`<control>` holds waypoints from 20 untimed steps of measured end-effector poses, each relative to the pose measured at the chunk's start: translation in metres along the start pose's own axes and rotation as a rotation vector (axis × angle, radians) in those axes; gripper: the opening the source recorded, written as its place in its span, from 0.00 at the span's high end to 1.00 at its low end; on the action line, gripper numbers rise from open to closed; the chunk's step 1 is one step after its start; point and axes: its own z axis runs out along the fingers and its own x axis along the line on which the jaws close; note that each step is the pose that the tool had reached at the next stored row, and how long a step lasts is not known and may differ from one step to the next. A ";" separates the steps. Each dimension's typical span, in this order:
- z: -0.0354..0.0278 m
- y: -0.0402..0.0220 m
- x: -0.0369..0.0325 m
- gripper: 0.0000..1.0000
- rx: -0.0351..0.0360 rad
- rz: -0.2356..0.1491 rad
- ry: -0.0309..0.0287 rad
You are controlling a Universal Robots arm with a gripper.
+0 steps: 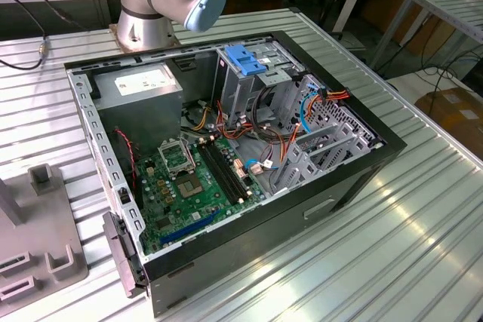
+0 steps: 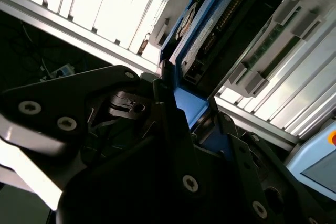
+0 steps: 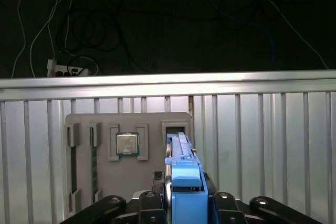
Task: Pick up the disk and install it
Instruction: 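Pick up the disk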
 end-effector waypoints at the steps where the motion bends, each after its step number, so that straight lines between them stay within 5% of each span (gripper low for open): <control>1: -0.0004 0.0000 0.0000 0.63 0.0000 0.000 -0.0001; 10: -0.0052 0.0000 0.0000 0.63 0.0000 0.000 0.0001; 13: -0.0154 0.0001 0.0001 0.63 0.0000 0.000 0.0001; 20: -0.0199 0.0001 0.0001 0.63 0.0000 0.000 0.0002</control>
